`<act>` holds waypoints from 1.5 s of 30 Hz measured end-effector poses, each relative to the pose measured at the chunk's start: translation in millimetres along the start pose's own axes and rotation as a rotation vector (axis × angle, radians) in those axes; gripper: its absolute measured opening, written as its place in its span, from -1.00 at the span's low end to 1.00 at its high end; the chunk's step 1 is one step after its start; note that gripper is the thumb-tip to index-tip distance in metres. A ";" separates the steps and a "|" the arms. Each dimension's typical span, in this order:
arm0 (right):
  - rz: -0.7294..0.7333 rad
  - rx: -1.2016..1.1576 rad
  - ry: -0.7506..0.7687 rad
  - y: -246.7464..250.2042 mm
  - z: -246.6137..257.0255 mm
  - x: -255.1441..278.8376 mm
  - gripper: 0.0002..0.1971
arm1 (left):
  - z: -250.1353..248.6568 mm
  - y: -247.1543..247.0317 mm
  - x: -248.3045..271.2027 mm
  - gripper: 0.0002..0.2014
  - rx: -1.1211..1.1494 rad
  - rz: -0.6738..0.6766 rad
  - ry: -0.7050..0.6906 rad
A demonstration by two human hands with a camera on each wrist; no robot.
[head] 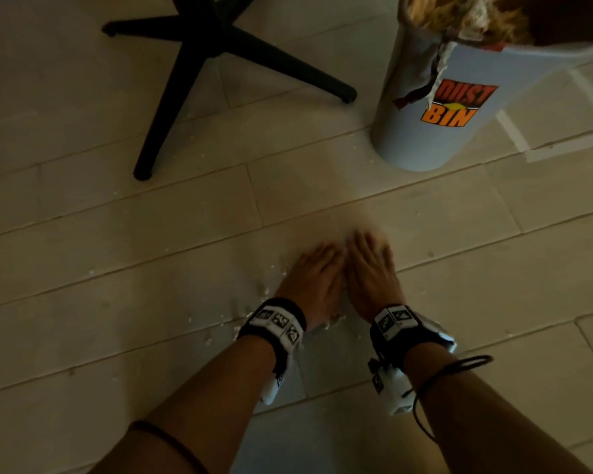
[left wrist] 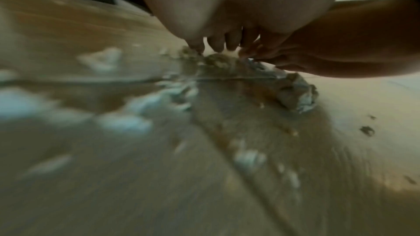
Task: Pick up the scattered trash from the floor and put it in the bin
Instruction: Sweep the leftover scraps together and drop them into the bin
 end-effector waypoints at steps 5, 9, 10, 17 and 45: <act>-0.221 -0.163 -0.216 7.1 -23.3 20.4 -0.45 | 90.8 -1.0 93.3 -0.29 0.182 -0.240 0.558; -0.134 -0.143 -0.409 4.4 -42.4 45.8 -0.43 | 150.4 -20.2 179.4 -0.35 0.376 -0.348 1.106; -0.112 -0.135 -0.413 0.1 -41.2 51.0 -0.43 | 158.9 -28.5 193.3 -0.32 0.457 -0.344 1.200; -0.026 -0.084 -0.345 -47.7 16.5 73.1 -0.38 | 84.1 -54.5 152.9 -0.19 0.495 -0.340 1.020; 0.121 0.053 0.045 -27.3 61.9 -10.0 -0.41 | 30.6 -21.6 39.1 -0.40 0.152 -0.067 0.381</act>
Point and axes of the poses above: each hand's wrist, its own x-axis away from the middle knuckle, its own y-axis out of the back of the hand, z = x × y, the point moved 3 cm from there along -x, towards the middle knuckle, and after that the axes turned 9 degrees about z, right-handed, at the moved point
